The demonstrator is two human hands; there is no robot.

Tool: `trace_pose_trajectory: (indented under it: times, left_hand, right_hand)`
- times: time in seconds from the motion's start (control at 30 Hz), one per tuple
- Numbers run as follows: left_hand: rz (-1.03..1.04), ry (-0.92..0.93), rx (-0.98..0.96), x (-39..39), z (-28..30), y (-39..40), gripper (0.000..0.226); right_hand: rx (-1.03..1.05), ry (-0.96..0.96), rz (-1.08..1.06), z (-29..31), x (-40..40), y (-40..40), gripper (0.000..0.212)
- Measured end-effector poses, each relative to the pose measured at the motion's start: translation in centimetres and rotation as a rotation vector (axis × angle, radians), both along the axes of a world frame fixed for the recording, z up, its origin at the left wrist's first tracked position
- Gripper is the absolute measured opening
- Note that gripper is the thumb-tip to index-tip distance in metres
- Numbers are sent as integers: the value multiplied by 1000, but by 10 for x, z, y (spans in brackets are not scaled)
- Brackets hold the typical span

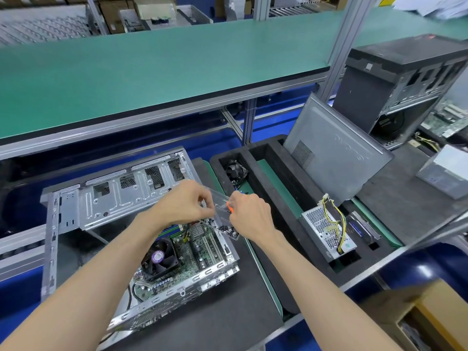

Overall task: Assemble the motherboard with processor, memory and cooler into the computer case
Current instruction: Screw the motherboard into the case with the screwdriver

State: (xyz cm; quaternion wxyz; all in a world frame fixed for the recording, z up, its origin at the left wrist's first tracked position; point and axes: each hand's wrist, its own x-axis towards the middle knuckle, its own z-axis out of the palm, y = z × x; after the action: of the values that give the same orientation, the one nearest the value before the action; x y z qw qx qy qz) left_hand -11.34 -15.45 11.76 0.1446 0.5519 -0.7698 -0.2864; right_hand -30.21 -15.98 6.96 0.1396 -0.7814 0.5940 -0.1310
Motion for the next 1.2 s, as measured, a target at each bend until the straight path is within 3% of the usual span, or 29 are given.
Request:
trace_pose_trajectory:
  times: [0.2,0.47,0.53,0.57,0.73,0.77,0.83,0.9,1.0,1.07,1.2]
  left_hand:
    - [-107,-279,-10,-11,2,-4,5]
    - [-123,-338,-32,-17,0,-5,15]
    - [2,-152,24,-13,-1,-3,14]
    - [96,37,84,-10,-2,-2,16]
    - [441,1335,528,10,-5,0,28]
    - [460,1494,602,13,-6,0,24]
    - [468,1567,644,16,-8,1,19]
    - [464,1348,562,18,-8,3,20]
    - [342,589,257,15,-6,4,29]
    - [167,125,80,7,-4,2,21]
    - [-29,-330,-56,-8,1,-5,7]
  right_hand:
    - [-5,-1,-4,-2,0,0,19]
    - [-5,-1,3,-4,1,-1,10]
    - [-7,3,1,-4,2,-1,12]
    - [-7,2,0,-5,2,-2,15]
    - [-8,-7,5,-6,2,-3,17]
    - [-8,-7,6,-6,3,-3,16]
    - [-8,0,9,-6,3,-3,10]
    - [-12,3,9,-6,3,-4,7]
    - [-15,7,16,-5,5,-3,10]
    - [-18,4,12,-5,5,-3,11]
    - [-14,1,0,-4,7,-3,14]
